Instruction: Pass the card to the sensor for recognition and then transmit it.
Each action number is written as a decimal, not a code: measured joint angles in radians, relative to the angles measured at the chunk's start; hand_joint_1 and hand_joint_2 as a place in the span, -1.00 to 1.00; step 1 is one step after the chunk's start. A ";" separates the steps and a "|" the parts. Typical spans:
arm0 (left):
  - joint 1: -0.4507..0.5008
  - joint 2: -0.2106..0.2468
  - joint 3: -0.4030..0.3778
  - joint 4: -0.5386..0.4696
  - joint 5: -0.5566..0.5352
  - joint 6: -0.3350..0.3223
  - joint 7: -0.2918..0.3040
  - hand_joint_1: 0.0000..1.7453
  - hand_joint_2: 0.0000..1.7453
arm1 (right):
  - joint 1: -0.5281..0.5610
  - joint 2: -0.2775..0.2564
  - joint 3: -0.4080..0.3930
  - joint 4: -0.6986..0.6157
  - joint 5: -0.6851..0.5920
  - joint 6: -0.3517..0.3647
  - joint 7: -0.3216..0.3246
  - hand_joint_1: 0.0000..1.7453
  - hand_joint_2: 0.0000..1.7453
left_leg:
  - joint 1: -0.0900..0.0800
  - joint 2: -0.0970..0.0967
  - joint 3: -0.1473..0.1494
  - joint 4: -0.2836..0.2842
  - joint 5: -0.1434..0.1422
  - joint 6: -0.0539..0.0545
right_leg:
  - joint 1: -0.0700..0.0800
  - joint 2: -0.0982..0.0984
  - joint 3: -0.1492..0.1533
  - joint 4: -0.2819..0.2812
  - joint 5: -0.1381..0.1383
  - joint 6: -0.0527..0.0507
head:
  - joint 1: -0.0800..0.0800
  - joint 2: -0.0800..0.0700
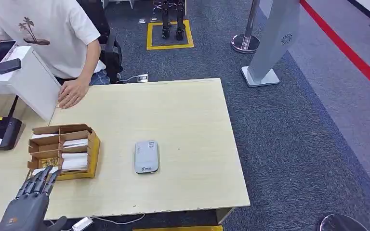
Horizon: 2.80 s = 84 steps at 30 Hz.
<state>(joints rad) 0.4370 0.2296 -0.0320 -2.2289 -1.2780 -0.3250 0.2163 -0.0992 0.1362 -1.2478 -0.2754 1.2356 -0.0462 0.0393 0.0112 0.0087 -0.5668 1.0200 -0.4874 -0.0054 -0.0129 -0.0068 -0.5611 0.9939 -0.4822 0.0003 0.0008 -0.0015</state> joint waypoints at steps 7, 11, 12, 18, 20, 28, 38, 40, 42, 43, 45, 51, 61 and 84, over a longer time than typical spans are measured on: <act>-0.088 -0.063 0.018 0.076 -0.066 0.009 -0.060 -1.00 1.00 | -0.001 0.000 0.001 0.000 0.016 0.003 0.000 -1.00 1.00 | 0.000 0.000 0.000 0.000 0.000 0.000 | 0.000 -0.001 0.000 0.000 0.000 0.000 | 0.000 0.000; -0.131 -0.090 0.025 0.115 -0.081 0.014 -0.078 -1.00 1.00 | -0.002 0.000 0.003 0.000 0.022 0.005 0.000 -1.00 1.00 | 0.000 -0.001 0.000 0.000 0.000 0.000 | 0.000 0.000 0.000 0.000 0.000 0.000 | 0.000 0.000; -0.142 -0.096 0.027 0.125 -0.084 0.016 -0.085 -1.00 1.00 | -0.002 0.000 0.003 0.000 0.027 0.007 -0.002 -1.00 1.00 | 0.000 -0.001 0.000 0.000 0.000 0.000 | 0.000 0.000 0.000 0.000 0.000 0.000 | 0.000 0.000; -0.223 -0.127 0.029 0.207 -0.103 0.021 -0.113 -1.00 1.00 | -0.005 0.000 0.011 0.000 0.032 0.011 -0.007 -1.00 1.00 | 0.000 -0.001 0.000 0.000 0.000 0.000 | 0.000 -0.001 0.000 0.000 0.000 0.000 | 0.000 0.000; -0.242 -0.129 0.029 0.229 -0.105 0.021 -0.116 -1.00 1.00 | -0.005 0.000 0.015 0.000 0.032 0.013 -0.007 -1.00 1.00 | 0.000 -0.001 0.000 0.000 0.000 0.000 | 0.000 -0.001 0.000 0.000 0.000 0.000 | 0.000 0.000; -0.257 -0.129 0.031 0.271 -0.109 0.009 -0.117 -1.00 1.00 | -0.005 0.000 0.019 0.000 0.032 0.013 -0.006 -1.00 1.00 | 0.000 -0.001 0.000 0.000 0.000 0.000 | 0.000 0.000 0.000 0.000 0.000 0.000 | 0.000 0.000; -0.241 -0.127 0.046 0.278 -0.101 -0.010 -0.112 -1.00 1.00 | -0.005 0.000 0.022 0.000 0.031 0.015 -0.006 -1.00 1.00 | 0.000 -0.001 0.000 0.000 0.000 0.000 | 0.000 0.000 0.000 0.000 0.000 0.000 | 0.000 0.000; -0.223 -0.127 0.059 0.277 -0.098 -0.014 -0.112 -1.00 1.00 | -0.005 0.000 0.022 0.000 0.031 0.014 -0.006 -1.00 1.00 | 0.000 -0.001 0.000 0.000 0.000 0.000 | 0.000 0.000 0.000 0.000 0.000 0.000 | 0.000 0.000; -0.203 -0.128 0.074 0.273 -0.095 -0.021 -0.112 -1.00 1.00 | -0.004 0.000 0.022 0.000 0.031 0.014 -0.006 -1.00 1.00 | 0.000 -0.001 0.000 0.000 0.000 0.000 | 0.000 0.000 0.000 0.000 0.000 0.000 | 0.000 0.000; -0.195 -0.129 0.081 0.269 -0.095 -0.021 -0.112 -1.00 1.00 | -0.004 -0.001 0.022 0.000 0.031 0.013 -0.006 -1.00 1.00 | 0.000 -0.001 0.000 0.000 0.000 0.000 | 0.000 0.000 0.000 0.000 0.000 0.000 | 0.000 0.000; -0.185 -0.130 0.095 0.265 -0.096 -0.024 -0.115 -1.00 1.00 | -0.004 -0.002 0.022 0.000 0.031 0.013 -0.006 -1.00 1.00 | 0.000 -0.001 0.000 0.000 0.000 0.000 | 0.000 -0.001 0.000 0.000 0.000 0.000 | 0.000 0.000; -0.183 -0.137 0.139 0.261 -0.128 -0.023 -0.126 -1.00 1.00 | -0.004 -0.004 0.022 0.000 0.032 0.013 -0.006 -1.00 1.00 | 0.000 -0.001 0.000 0.000 0.000 0.000 | 0.000 -0.001 0.000 0.000 0.000 0.000 | 0.000 0.000; -0.249 -0.150 0.169 0.291 -0.162 -0.018 -0.159 -1.00 1.00 | -0.005 -0.006 0.025 0.000 0.041 0.013 -0.006 -1.00 1.00 | 0.000 -0.001 0.000 0.000 0.001 0.000 | 0.000 -0.001 0.000 0.000 0.000 0.000 | 0.000 0.000; -0.391 -0.167 0.142 0.438 -0.149 -0.018 -0.163 -1.00 1.00 | -0.005 -0.016 0.033 0.000 0.052 0.015 -0.009 -1.00 1.00 | 0.000 -0.001 0.000 0.000 0.000 0.000 | 0.000 0.000 -0.001 0.000 0.000 0.000 | 0.000 0.000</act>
<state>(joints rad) 0.0463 0.0626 0.1095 -1.7910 -1.4267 -0.3426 0.0534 -0.1044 0.1202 -1.2146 -0.2758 1.2879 -0.0313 0.0301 0.0112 0.0080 -0.5666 1.0204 -0.4869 -0.0054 -0.0129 -0.0067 -0.5616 0.9940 -0.4822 0.0004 0.0008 -0.0015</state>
